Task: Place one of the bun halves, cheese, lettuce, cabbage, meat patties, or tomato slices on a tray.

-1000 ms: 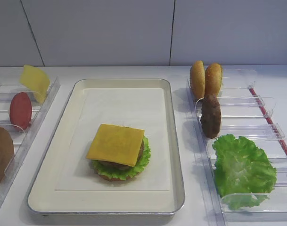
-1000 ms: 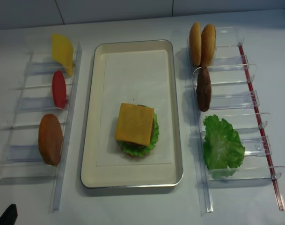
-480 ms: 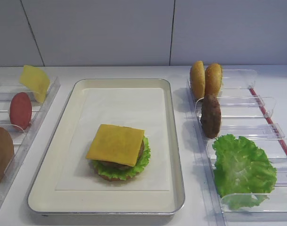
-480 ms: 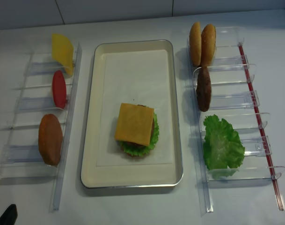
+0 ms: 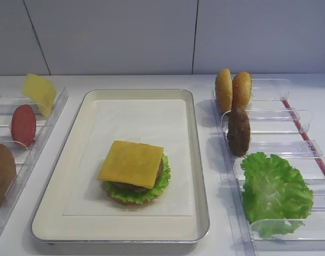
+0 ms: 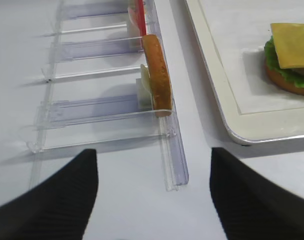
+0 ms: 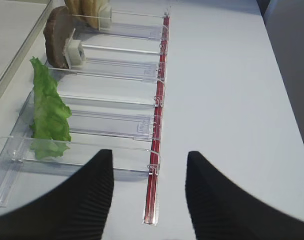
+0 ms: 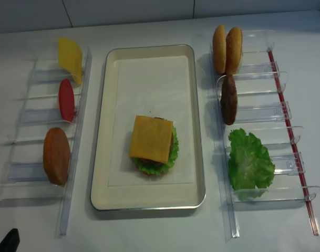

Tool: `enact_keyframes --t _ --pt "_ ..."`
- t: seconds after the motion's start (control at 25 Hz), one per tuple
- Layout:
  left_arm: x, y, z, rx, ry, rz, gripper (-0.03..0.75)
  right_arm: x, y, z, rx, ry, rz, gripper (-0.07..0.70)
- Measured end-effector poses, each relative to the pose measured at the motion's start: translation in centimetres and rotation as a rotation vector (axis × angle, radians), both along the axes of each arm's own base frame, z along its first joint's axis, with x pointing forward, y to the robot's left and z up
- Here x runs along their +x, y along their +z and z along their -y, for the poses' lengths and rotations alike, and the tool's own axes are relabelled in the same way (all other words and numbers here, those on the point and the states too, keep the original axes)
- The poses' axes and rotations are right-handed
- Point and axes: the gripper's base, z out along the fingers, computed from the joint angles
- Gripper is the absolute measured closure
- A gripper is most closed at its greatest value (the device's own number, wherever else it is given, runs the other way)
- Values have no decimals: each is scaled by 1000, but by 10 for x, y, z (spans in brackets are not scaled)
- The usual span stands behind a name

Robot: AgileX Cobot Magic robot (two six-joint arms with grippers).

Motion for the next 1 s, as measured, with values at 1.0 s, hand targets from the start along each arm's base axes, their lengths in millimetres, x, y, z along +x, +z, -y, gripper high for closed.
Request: enact_keyframes --t 1.0 --pt "0 0 0 0 0 0 280 0 0 0 0 0 0 263"
